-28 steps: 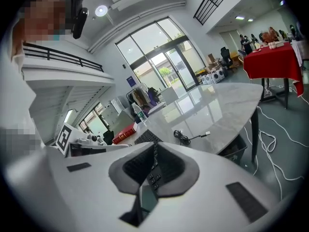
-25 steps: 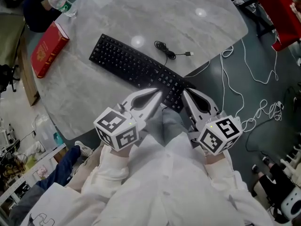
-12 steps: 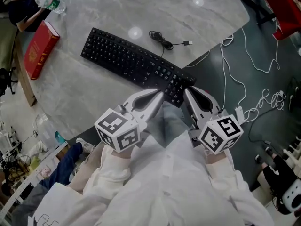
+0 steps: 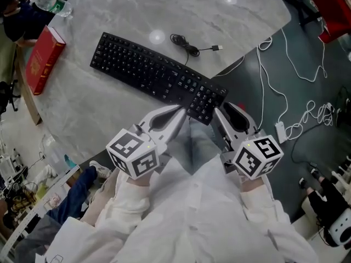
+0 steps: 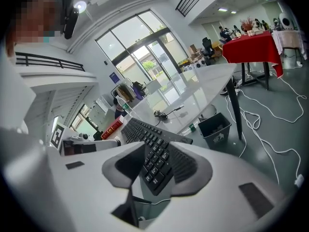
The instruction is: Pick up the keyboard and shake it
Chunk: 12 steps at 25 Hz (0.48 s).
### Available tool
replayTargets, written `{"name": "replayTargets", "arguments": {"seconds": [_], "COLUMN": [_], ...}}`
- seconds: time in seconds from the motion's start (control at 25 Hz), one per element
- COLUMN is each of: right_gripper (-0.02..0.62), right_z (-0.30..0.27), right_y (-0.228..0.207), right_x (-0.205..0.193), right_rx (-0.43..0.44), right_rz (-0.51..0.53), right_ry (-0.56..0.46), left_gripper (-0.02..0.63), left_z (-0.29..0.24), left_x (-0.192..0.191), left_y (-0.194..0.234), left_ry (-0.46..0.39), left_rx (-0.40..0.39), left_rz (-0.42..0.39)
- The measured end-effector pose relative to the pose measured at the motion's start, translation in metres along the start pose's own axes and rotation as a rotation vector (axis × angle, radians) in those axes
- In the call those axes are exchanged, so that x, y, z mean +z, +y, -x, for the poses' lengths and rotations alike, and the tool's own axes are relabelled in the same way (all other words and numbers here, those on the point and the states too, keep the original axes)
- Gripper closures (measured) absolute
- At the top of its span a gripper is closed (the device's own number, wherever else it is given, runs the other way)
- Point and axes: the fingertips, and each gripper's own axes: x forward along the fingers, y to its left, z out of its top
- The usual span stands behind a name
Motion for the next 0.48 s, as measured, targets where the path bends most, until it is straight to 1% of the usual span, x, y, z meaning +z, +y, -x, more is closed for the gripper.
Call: {"name": "replayTargets", "arguments": {"seconds": [0.16, 0.28, 0.48], "right_gripper": [0.441, 0.413, 0.364], "right_z": [-0.002, -0.005, -0.014], "right_y": [-0.009, -0.016, -0.026], "right_x": [-0.006, -0.016, -0.035], "right_rx": [-0.023, -0.03, -0.041], "right_rz": [-0.027, -0.075, -0.12], "right_ry": [0.006, 0.018, 0.073], "left_gripper": [0.583, 0.583, 0.583], "left_z": [-0.002, -0.001, 0.001], "left_x": [-0.004, -0.008, -0.014], "left_y": [0.004, 0.008, 0.011], "left_ry": [0.013, 0.02, 0.028], "left_rx": [0.007, 0.015, 0.027], "left_rz": [0.005, 0.013, 0.024]}}
